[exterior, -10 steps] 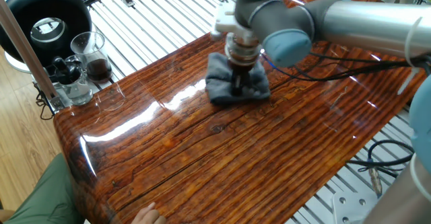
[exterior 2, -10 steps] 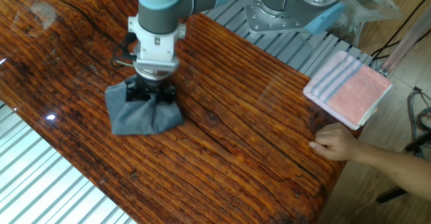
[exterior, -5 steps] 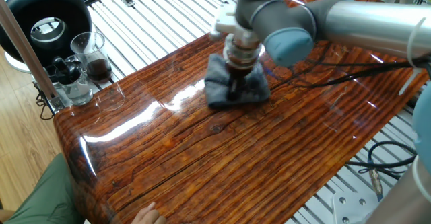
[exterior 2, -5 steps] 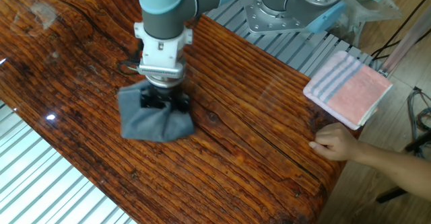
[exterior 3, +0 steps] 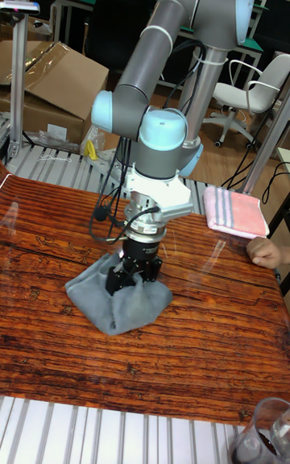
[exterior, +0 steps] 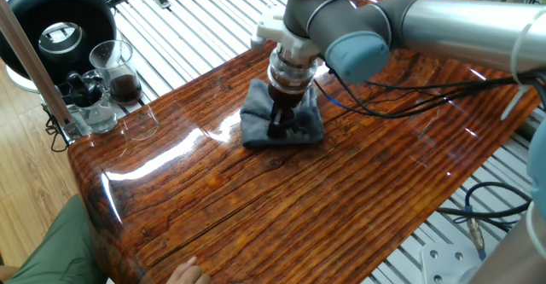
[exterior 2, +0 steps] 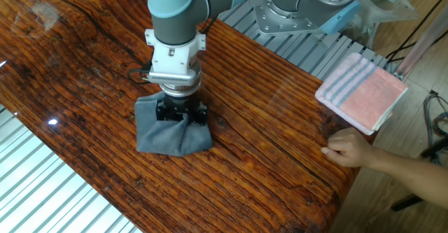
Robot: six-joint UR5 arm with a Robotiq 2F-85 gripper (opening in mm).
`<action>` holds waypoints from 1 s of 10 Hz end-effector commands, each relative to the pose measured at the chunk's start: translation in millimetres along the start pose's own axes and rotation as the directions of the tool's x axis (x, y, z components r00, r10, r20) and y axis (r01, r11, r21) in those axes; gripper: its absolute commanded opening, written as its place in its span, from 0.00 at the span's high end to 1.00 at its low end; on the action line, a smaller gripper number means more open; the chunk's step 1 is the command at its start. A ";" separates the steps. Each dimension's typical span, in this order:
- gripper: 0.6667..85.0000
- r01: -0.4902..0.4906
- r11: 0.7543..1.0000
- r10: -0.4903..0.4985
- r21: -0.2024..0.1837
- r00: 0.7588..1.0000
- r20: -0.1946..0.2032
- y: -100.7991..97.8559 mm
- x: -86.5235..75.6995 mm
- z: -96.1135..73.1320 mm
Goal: Clean the table with a cloth
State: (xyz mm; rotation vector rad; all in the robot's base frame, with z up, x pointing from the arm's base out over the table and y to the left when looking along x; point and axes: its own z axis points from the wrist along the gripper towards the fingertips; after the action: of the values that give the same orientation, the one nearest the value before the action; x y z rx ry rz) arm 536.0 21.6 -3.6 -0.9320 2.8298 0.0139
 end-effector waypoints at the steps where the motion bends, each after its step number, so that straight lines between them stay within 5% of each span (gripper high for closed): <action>1: 1.00 -0.027 0.999 0.027 0.017 1.000 -0.014 -4.7 19.0 -2.9; 3: 1.00 -0.279 0.958 0.275 -0.071 0.960 -0.058 21.6 24.6 -3.9; 6: 1.00 -0.444 0.896 0.444 -0.012 0.896 -0.004 3.0 14.7 -2.8; 10: 1.00 -0.274 0.962 0.274 -0.016 0.962 -0.003 -76.2 56.1 0.6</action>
State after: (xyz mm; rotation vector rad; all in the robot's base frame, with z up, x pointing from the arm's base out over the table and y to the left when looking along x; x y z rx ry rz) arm 531.3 -27.6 -9.9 -0.4834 2.9550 0.0616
